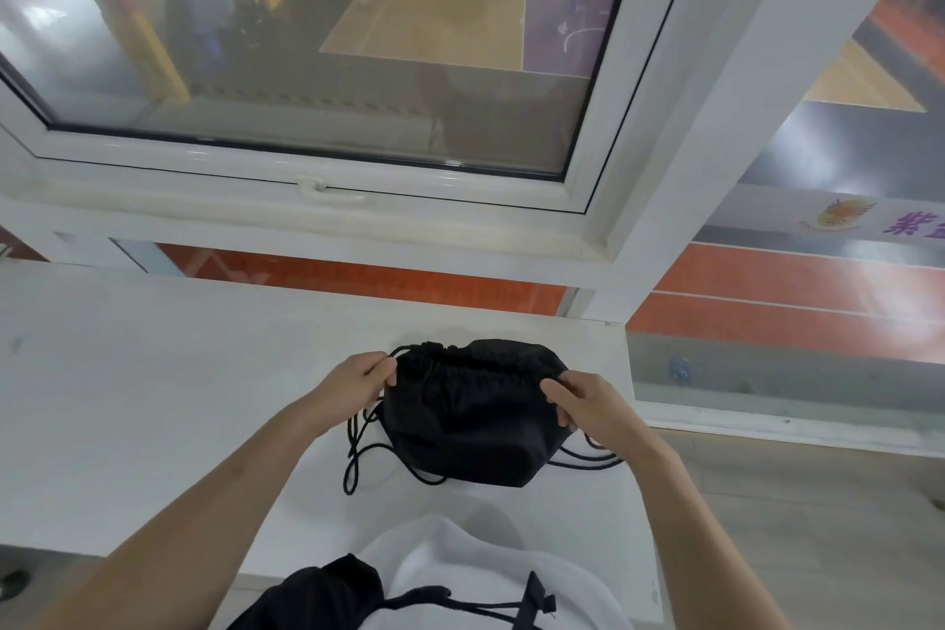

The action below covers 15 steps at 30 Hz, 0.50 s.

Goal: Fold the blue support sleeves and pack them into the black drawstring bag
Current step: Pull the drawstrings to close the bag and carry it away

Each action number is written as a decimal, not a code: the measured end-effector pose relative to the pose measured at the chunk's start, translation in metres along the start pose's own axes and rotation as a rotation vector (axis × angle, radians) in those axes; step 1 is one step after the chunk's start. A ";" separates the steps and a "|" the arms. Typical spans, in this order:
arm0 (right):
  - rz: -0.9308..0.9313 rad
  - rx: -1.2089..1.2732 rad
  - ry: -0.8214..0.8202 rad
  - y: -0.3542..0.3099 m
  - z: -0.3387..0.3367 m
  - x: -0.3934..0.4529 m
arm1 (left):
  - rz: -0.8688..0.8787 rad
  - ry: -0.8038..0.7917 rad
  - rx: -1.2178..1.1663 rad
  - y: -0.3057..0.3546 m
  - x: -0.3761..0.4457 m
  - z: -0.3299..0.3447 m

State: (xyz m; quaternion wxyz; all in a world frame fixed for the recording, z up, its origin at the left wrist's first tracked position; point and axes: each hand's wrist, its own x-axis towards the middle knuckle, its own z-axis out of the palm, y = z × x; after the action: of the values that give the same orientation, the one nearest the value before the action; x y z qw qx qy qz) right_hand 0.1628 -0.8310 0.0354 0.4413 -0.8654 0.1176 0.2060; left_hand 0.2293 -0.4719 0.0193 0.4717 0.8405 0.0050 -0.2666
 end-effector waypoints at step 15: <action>-0.042 0.010 0.373 0.032 -0.035 -0.011 | -0.204 0.530 -0.600 -0.020 -0.001 -0.034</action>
State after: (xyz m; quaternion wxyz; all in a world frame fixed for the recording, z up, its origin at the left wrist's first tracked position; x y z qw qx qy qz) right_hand 0.1496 -0.8778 0.0365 0.4204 -0.8887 0.1802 0.0320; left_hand 0.2384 -0.4334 0.0184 0.6495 0.7004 0.2870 -0.0728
